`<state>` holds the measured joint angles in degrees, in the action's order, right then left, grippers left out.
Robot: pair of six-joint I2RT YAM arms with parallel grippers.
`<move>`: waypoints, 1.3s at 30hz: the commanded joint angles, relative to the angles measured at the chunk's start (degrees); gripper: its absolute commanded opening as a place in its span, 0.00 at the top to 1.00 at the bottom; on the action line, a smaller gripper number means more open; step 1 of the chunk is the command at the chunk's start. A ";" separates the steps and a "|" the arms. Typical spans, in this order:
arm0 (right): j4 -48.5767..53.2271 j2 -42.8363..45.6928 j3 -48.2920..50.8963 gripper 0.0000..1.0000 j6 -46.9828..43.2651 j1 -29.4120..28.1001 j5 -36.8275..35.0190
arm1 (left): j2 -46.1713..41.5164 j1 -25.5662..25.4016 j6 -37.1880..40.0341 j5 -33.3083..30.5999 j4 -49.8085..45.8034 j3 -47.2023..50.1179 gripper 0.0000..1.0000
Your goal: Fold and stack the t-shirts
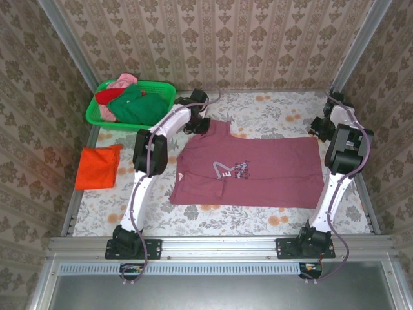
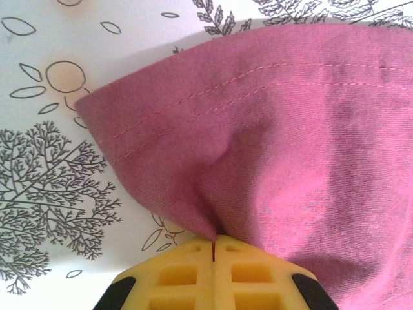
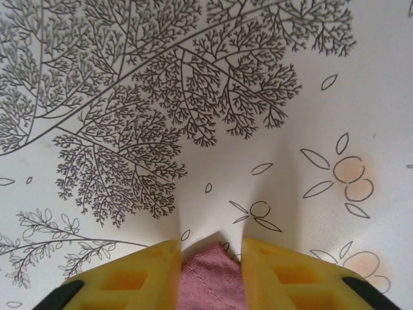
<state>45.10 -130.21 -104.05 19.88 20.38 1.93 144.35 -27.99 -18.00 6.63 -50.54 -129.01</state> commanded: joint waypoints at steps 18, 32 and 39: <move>-1.19 8.19 2.91 1.00 -2.83 -0.35 3.94 | -7.33 0.72 2.55 3.03 4.17 1.12 1.00; -7.64 25.94 21.01 1.00 -0.27 0.97 6.46 | -15.68 4.16 4.15 12.16 7.76 6.12 1.00; -8.03 33.44 28.87 1.00 -0.67 2.07 8.15 | -21.77 4.26 7.75 17.77 11.56 16.81 1.00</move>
<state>37.45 -100.73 -77.23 18.59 22.00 8.29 126.30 -23.64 -13.28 20.12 -41.23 -115.24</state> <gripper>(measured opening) 0.042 0.051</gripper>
